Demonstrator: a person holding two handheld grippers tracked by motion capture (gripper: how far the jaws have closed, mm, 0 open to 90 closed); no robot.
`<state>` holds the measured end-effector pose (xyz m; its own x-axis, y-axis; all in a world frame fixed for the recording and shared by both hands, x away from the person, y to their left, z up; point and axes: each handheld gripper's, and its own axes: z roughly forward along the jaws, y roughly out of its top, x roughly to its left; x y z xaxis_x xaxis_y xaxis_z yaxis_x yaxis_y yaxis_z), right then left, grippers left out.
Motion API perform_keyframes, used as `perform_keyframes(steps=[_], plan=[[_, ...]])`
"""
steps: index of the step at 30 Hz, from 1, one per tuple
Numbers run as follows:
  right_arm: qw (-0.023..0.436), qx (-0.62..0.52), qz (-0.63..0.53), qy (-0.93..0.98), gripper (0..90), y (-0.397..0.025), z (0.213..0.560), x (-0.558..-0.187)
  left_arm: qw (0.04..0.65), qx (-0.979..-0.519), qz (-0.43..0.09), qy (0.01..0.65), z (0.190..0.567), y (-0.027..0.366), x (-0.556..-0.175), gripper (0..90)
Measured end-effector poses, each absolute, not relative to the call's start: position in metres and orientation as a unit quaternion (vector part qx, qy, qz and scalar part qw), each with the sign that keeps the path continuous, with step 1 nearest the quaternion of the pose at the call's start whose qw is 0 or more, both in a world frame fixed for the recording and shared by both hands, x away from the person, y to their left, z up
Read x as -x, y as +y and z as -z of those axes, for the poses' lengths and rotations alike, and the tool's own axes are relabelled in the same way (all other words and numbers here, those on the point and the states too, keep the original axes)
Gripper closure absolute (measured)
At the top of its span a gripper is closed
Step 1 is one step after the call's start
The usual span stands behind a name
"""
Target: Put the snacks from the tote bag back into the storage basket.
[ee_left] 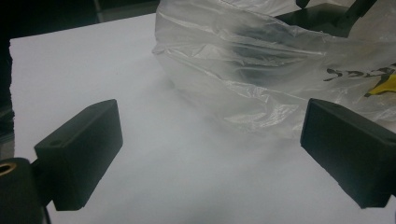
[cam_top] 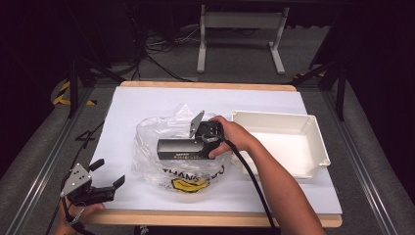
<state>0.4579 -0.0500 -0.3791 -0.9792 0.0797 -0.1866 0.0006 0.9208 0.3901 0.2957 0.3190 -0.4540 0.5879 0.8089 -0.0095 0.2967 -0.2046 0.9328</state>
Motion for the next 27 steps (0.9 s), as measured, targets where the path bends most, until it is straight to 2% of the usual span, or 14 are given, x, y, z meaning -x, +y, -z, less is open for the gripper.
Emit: perform_keyframes(steps=[6,14,27], plan=[[0.090,-0.018,-0.183,0.979,29.7,-0.046,0.384,-0.464,0.511,-0.730,-0.252,0.377,0.455,0.320,-0.295,6.4],[0.074,0.006,-0.158,0.985,39.1,-0.037,0.390,-0.465,0.510,-0.731,-0.252,0.378,0.455,0.320,-0.296,6.4],[0.069,0.022,-0.148,0.986,42.6,-0.035,0.387,-0.465,0.509,-0.732,-0.251,0.377,0.454,0.320,-0.296,6.4]])
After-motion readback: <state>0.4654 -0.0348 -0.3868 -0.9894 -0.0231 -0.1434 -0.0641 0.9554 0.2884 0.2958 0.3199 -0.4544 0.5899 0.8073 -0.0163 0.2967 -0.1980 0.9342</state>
